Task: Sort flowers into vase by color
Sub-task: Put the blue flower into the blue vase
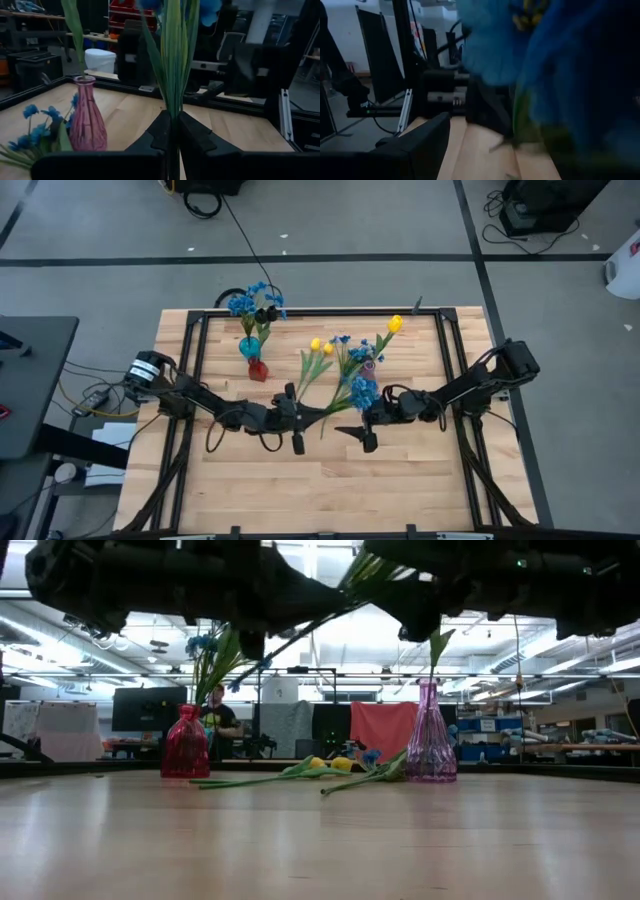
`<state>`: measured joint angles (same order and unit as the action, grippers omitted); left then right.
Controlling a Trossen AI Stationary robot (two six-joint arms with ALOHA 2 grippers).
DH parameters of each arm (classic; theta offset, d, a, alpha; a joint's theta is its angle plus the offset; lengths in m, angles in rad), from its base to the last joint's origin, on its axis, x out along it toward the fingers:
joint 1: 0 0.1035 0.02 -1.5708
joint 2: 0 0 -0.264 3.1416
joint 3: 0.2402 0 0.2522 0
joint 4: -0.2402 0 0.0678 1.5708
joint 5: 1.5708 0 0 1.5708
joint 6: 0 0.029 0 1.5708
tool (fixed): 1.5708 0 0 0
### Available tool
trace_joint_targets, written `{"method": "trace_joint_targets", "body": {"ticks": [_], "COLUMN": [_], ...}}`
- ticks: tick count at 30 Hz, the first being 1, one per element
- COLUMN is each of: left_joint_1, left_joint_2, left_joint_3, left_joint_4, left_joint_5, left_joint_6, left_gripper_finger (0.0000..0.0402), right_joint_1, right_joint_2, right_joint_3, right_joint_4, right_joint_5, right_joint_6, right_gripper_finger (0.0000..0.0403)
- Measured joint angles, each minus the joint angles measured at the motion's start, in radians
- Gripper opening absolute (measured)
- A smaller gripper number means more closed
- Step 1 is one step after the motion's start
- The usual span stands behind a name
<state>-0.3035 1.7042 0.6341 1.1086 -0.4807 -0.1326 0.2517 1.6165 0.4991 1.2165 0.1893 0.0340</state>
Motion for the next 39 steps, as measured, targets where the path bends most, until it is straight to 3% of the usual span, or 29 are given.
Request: {"method": "trace_joint_targets", "body": {"ticks": [10,18,22,30,39], "left_joint_1": [0.0,-0.005,-0.023,-0.086,-0.063], "left_joint_2": [0.101,0.103,0.101,0.101,0.101], "left_joint_3": [0.092,0.101,0.101,0.101,0.101], "left_joint_4": [-0.001,0.001,-0.002,0.001,-0.015], "left_joint_5": [0.009,0.003,-0.053,-0.233,-0.137], "left_joint_6": [-0.004,0.038,0.09,0.275,0.279], "left_gripper_finger": [0.0033,0.0033,0.0033,0.0033,0.0033], "right_joint_1": [0.002,0.002,0.007,0.011,0.007], "right_joint_2": [0.002,0.002,0.001,0.0,0.0], "right_joint_3": [0.013,0.012,0.012,0.011,0.011], "right_joint_4": [0.013,0.003,-0.024,-0.045,0.006], "right_joint_5": [0.053,0.065,0.11,0.165,0.052], "right_joint_6": [-0.03,-0.03,-0.029,0.033,0.01], "right_gripper_finger": [0.0309,0.0236,0.0213,0.021,0.0203]}}
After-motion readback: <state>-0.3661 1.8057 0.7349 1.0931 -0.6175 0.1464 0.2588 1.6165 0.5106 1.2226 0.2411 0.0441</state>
